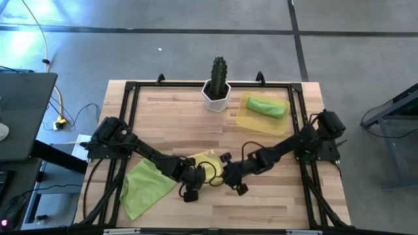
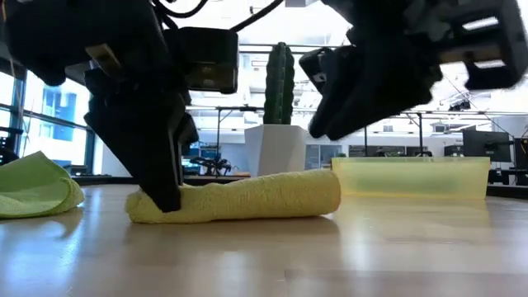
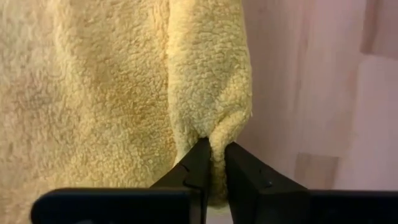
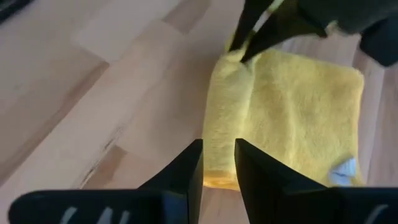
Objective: Roll microfiber towels into tight, uniform cylinder then place into a basket
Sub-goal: Roll the yellow towel
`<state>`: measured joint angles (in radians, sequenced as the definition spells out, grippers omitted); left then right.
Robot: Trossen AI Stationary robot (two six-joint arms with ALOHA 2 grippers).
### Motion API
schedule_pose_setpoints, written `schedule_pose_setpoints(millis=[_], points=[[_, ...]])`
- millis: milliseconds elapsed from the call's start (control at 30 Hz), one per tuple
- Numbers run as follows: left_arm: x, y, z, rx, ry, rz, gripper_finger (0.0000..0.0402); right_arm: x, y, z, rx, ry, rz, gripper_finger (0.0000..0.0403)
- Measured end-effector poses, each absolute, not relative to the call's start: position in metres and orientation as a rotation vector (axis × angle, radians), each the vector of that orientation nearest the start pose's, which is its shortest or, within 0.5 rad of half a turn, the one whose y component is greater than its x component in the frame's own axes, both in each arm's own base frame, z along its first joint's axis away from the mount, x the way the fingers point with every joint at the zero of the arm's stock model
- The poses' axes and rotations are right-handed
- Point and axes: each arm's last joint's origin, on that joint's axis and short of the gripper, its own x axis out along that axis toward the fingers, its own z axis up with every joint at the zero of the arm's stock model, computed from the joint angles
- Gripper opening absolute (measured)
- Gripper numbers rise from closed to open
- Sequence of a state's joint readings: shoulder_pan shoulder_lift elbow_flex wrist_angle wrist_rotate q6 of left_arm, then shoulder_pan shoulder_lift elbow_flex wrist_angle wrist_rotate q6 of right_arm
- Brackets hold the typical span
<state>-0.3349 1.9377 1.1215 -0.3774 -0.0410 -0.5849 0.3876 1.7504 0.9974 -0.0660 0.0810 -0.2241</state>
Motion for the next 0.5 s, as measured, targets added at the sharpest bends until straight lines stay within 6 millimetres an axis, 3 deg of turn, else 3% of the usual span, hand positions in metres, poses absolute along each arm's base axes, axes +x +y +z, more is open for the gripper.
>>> schedule_pose_setpoints(millis=[500], points=[[0.315,-0.113,0.102,-0.734,0.853,0.088,0.0021,0.319,0.156,0.165,-0.421,0.753,0.346,0.0084]])
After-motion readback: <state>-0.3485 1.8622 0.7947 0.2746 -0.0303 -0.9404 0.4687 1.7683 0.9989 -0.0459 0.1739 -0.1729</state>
